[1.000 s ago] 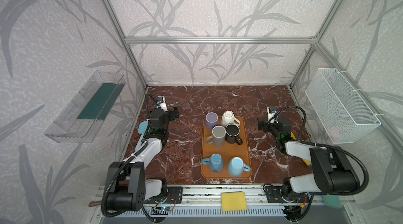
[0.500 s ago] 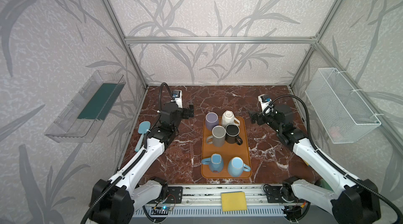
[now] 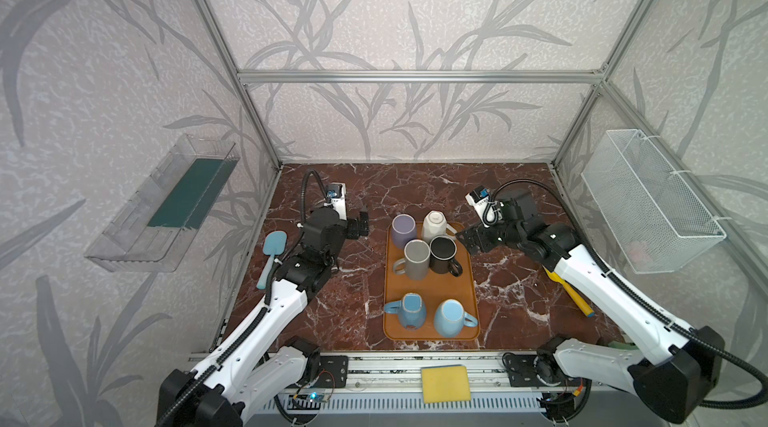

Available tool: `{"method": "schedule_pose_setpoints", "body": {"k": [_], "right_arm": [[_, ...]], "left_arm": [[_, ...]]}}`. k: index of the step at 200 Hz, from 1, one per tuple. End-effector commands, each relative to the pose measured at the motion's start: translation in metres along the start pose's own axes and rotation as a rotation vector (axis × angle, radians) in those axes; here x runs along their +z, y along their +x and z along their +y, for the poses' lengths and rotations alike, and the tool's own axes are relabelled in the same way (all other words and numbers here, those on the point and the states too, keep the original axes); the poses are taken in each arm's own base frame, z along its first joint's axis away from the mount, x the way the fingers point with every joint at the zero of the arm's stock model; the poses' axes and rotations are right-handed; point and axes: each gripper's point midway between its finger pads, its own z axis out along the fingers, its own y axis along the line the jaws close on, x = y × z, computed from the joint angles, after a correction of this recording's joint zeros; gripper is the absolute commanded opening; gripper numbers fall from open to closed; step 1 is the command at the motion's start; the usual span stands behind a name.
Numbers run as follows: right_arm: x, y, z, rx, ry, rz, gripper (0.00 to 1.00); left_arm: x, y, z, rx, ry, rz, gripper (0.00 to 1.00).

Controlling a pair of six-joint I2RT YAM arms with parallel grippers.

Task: Turn the mug right side up
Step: 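Reach the right gripper over the upside-down black mug while the left arm rises, then lower the right gripper and grasp the black mug's base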

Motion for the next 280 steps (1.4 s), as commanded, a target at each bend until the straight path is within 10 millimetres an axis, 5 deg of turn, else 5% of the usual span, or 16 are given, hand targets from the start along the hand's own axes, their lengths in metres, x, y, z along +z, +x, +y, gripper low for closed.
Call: {"method": "schedule_pose_setpoints", "body": {"k": [1, 57, 83, 280], "right_arm": [[0.001, 0.038, 0.019, 0.038, -0.063, 0.193, 0.93], [0.023, 0.070, 0.038, 0.033, -0.082, 0.354, 0.92], [0.034, 0.079, 0.043, 0.024, -0.081, 0.408, 0.83], [0.086, 0.091, 0.026, 0.007, 0.020, 0.539, 0.53]], "left_arm": [[-0.004, 0.002, -0.002, -0.003, 0.012, 0.006, 0.99], [-0.009, 0.001, -0.006, 0.004, 0.041, 0.004, 0.99], [-0.011, 0.000, -0.004, 0.009, 0.032, -0.001, 0.99], [-0.013, 0.007, -0.005, 0.053, 0.042, 0.028, 0.99]]}}
